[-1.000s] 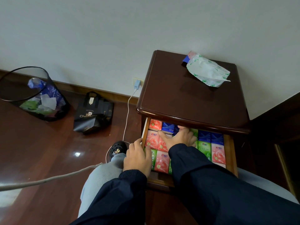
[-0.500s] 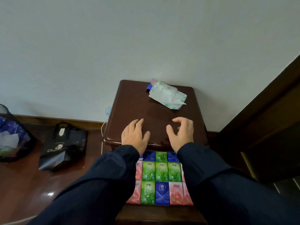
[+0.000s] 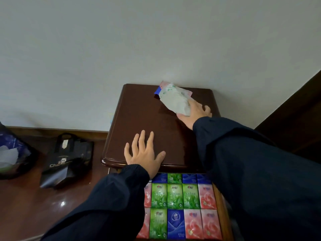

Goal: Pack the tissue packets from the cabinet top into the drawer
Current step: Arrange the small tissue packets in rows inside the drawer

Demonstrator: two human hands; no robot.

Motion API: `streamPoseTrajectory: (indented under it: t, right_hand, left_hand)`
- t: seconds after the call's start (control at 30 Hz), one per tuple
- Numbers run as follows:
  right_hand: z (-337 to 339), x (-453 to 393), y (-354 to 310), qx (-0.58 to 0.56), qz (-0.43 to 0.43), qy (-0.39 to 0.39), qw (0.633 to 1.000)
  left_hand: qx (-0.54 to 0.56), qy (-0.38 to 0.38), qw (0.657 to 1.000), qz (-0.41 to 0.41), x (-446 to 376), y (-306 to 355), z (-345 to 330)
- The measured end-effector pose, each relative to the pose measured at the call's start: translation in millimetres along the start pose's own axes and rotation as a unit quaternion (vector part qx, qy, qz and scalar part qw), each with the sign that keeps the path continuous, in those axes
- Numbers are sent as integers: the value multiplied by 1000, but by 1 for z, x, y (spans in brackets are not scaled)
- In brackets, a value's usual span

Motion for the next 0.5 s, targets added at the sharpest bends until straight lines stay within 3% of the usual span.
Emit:
streamPoseTrajectory:
  t: [0.1,0.23,0.3,0.4,0.5]
  right_hand:
    - [-17,17,11,95,47,-18,994]
    - [-19,47,27,72,121,-34,989]
    - [-17,71,27,62,145,-45,986]
    - [-18,120,22,31,181,-35,982]
    - [-18,160,17,8,179,-64,982]
  left_hand:
    - [3,-2,1000,0,-1,0,0]
    - [33,-32,999,-3,0,0,8]
    - [117,-69,991,-4,2,-4,18]
    - [289,-126,949,-7,7,-15,36]
    - [290,-144,945,-49,30,-23,44]
Point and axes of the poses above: each hand's wrist, its own x-axis away from the middle knuckle, its own z-axis out of the back of the hand, y = z × x, the point moved 1 cm from there along -x, towards the middle knuckle, and after that the axes turned 14 degrees about z, right-handed, at the moved point
